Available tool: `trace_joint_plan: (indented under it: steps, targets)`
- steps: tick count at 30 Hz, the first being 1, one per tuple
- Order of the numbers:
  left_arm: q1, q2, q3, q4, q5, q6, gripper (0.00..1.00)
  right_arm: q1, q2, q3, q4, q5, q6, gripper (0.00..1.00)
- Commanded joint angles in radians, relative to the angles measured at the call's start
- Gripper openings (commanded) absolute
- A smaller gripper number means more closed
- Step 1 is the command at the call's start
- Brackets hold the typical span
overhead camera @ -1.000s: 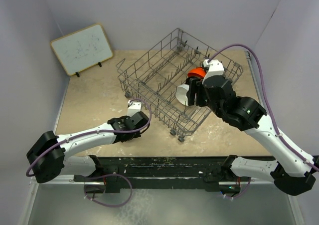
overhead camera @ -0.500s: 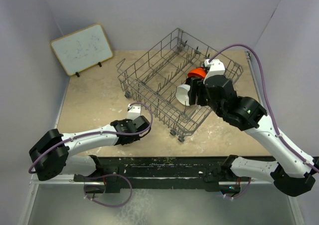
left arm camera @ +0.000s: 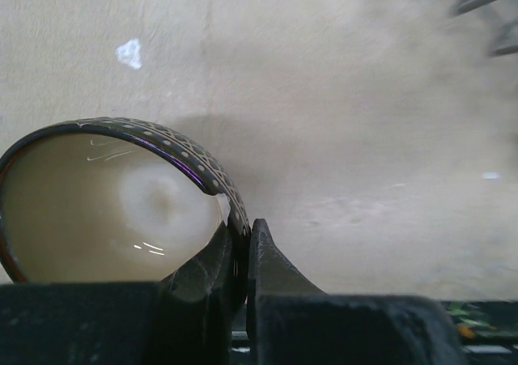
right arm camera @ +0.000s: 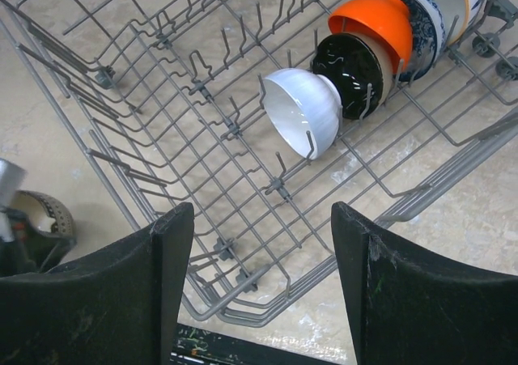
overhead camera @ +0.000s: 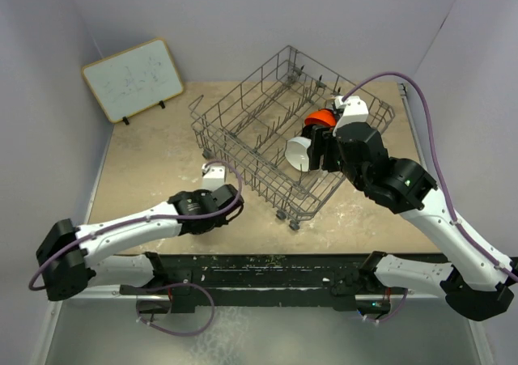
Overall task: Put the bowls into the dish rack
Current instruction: Pick up the bowl from the center of the board.
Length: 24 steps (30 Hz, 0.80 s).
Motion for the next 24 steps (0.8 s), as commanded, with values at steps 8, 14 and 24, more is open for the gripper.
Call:
trace_joint_plan:
  steps: [8,14,24]
  targets:
    - [-0.017,-0.302,0.351,0.528,0.064,0.102,0.00,-0.017,-0.023,0.103,-0.027,-0.003,-0.061,0.73]
    - [-0.017,-0.200,0.453,0.841,0.168,0.192,0.00,-0.058,-0.055,0.211,-0.076,0.053,-0.068,0.77]
    - [-0.017,0.060,0.516,1.411,0.224,0.250,0.00,-0.060,-0.072,0.288,-0.105,0.019,-0.060,0.77]
